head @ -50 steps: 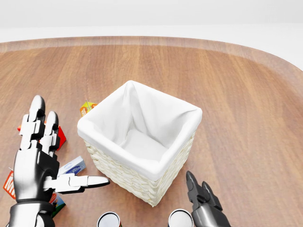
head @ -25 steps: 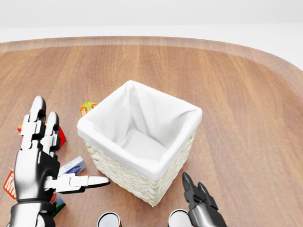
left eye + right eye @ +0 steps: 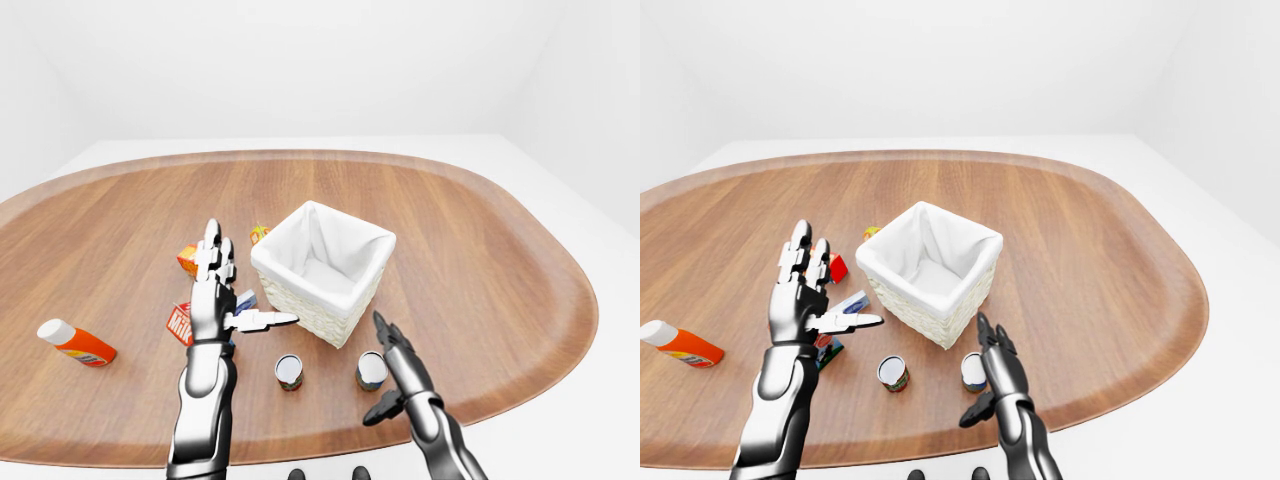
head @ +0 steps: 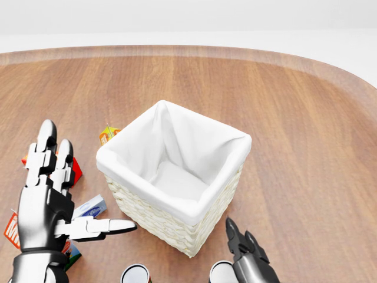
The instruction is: Pick up the alphabet soup, and put it in the basket.
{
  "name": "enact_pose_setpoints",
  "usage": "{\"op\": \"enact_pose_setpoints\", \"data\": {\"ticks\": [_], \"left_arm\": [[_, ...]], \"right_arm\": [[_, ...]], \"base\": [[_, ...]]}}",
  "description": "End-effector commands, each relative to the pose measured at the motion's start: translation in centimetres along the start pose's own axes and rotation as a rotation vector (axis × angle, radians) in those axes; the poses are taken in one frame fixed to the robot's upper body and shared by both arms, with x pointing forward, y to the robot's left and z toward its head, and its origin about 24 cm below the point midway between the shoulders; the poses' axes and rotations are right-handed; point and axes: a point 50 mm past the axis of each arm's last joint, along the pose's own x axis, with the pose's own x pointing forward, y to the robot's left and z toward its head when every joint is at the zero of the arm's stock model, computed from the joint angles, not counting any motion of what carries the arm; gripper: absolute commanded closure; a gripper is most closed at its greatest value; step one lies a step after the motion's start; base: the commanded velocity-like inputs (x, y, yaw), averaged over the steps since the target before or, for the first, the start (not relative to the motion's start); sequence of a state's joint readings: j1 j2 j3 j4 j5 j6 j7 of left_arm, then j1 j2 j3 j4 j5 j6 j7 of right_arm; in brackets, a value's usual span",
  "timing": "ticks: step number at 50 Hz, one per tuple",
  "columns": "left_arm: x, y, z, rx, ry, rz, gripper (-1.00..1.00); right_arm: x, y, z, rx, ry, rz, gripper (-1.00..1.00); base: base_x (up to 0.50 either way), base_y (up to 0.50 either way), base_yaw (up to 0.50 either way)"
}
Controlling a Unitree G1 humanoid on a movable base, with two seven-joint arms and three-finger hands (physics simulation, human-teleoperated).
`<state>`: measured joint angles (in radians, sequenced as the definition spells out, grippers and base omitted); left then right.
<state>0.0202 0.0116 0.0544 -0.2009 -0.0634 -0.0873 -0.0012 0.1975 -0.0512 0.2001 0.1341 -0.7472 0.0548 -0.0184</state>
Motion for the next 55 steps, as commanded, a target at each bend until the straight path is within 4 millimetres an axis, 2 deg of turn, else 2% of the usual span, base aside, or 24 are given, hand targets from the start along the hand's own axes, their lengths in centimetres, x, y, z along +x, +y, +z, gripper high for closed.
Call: {"op": "enact_pose_setpoints", "data": {"ticks": [1, 25, 55], "left_arm": [[0.1, 0.0, 0.0, 0.0, 0.001, 0.001, -1.0], [0.0, 0.0, 0.0, 0.0, 0.002, -0.001, -1.0], [0.0, -0.1, 0.3, 0.0, -0.012, 0.001, -1.0]], "right_arm": [[0.3, 0.1, -0.3, 0.008, 0.022, 0.009, -1.0], [1.6, 1.0, -1.2, 0.041, 0.057, 0.065, -1.0], [1.7, 1.2, -1.4, 0.05, 0.069, 0.076, -1.0]], "base": [[0.0, 0.0, 0.0], [0.0, 0.0, 0.0], [0.0, 0.0, 0.0]]}}
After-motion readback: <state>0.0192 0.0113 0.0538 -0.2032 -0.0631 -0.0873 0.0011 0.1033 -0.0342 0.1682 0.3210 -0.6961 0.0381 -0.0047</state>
